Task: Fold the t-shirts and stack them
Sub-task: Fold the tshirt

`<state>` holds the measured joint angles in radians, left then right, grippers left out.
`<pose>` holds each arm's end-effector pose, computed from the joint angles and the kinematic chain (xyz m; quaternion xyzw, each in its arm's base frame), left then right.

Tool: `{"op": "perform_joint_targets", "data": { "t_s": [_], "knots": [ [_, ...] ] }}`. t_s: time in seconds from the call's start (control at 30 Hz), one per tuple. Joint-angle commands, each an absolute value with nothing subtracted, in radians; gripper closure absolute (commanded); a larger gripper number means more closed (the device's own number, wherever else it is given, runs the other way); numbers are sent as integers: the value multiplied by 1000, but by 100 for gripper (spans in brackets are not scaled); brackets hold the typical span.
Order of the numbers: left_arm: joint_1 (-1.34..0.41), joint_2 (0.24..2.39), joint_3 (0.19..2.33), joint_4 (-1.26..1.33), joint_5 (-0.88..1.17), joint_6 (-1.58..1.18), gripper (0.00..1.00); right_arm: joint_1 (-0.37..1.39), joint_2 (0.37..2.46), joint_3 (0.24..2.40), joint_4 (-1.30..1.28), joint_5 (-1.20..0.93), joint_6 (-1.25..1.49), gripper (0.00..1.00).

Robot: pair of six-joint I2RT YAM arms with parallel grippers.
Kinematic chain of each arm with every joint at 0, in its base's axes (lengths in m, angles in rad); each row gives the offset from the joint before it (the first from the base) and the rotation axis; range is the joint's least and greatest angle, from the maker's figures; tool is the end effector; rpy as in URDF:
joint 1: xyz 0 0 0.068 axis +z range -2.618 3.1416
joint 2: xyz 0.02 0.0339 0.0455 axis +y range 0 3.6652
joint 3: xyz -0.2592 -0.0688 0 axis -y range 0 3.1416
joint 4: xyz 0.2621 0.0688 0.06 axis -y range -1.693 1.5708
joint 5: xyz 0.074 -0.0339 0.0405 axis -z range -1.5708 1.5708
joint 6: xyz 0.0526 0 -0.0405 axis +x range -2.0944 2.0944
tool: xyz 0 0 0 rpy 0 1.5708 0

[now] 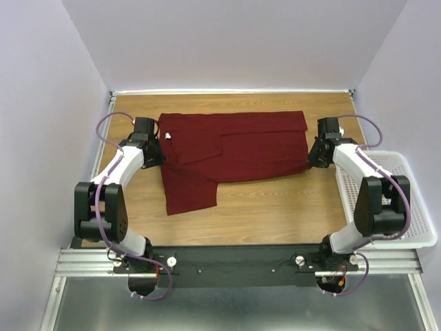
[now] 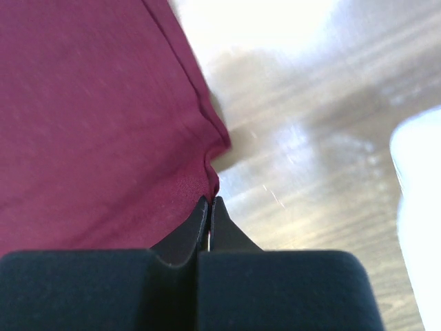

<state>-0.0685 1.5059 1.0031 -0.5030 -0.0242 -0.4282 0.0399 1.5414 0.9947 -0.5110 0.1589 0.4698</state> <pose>0.3289 -0.0213 0.1915 -0.1751 0.9442 -0.0573 0.2730 0.3294 0.0048 0.1779 0.2253 0.9377 -0.0105 0.2641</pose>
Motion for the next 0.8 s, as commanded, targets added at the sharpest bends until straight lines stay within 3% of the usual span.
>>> {"op": "perform_joint_targets", "data": {
  "t_s": [0.0, 0.77],
  "knots": [
    [-57, 1555, 1071, -520, -6, -403, 100, 34, 1612, 1084, -551, 137, 449, 99],
    [-9, 1851, 1394, -506, 51, -379, 100, 34, 1965, 1477, -558, 178, 430, 99]
  ]
}}
